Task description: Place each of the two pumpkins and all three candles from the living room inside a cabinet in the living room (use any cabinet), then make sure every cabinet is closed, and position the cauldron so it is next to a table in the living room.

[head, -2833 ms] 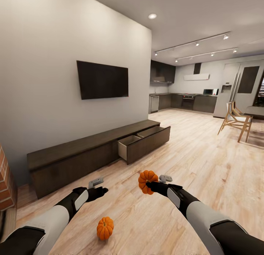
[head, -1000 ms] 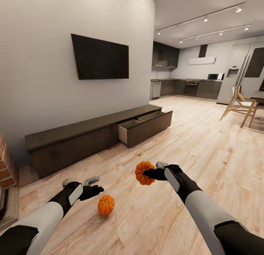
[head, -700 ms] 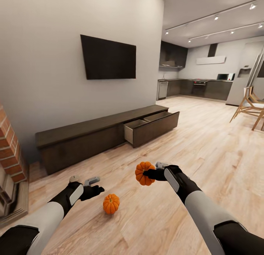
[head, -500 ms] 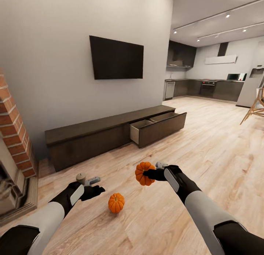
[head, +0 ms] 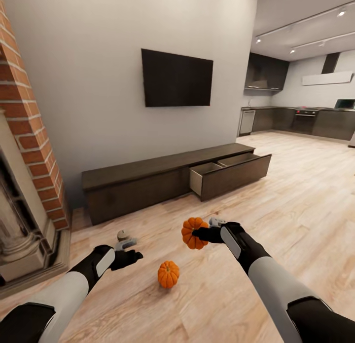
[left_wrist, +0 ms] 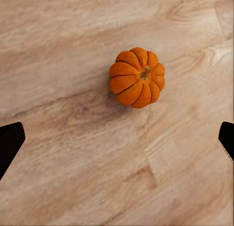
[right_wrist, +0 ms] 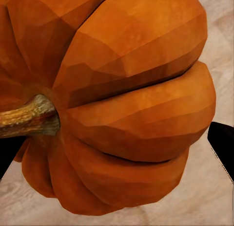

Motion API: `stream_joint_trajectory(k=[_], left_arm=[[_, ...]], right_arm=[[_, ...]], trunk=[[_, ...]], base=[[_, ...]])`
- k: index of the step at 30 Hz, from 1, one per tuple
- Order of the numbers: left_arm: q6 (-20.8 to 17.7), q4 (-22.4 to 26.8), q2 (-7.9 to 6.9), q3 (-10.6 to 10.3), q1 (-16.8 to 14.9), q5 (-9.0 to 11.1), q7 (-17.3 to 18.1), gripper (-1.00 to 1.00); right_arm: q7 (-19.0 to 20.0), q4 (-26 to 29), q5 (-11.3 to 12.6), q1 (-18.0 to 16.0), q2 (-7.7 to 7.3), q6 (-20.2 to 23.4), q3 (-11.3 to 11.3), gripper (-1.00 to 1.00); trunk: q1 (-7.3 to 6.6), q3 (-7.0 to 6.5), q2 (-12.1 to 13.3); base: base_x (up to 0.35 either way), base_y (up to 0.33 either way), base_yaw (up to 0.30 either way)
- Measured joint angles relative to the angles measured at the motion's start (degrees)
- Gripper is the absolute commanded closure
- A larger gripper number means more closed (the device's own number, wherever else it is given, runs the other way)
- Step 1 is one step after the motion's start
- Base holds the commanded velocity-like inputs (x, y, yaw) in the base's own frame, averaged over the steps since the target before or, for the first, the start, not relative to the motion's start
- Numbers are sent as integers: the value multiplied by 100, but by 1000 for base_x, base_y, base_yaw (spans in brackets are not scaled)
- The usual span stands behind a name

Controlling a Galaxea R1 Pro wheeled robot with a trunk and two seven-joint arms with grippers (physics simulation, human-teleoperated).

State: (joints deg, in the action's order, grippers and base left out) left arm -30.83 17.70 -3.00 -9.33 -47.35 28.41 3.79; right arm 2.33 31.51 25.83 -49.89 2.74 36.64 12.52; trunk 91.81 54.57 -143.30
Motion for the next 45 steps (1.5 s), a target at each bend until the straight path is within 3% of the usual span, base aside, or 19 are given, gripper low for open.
stream_joint_trajectory(k=[23, 27, 28, 37, 45], left_arm=[[302, -19, 177, -8, -1, -9, 64, -100], [300, -19, 181, -8, -1, -9, 274, -100], [302, -19, 180, -15, -1, -12, 591, -100], [288, -19, 181, -21, -1, -11, 740, -100], [272, -20, 178, -27, -1, -14, 1096, -100]], right_arm=[[21, 2, 52, 9, 0, -213, -46, 100], [22, 6, 58, 9, -9, -246, -60, 100], [29, 12, 54, 9, -9, -243, -67, 100], [23, 71, 42, 9, -9, -232, -69, 100], [22, 86, 33, 9, -18, -239, -62, 100]], trunk=[[3, 0, 0], [3, 0, 0], [3, 6, 0], [3, 80, 0], [3, 153, 0]], base=[[57, -18, 2], [0, 0, 0], [0, 0, 0], [0, 0, 0], [0, 0, 0]])
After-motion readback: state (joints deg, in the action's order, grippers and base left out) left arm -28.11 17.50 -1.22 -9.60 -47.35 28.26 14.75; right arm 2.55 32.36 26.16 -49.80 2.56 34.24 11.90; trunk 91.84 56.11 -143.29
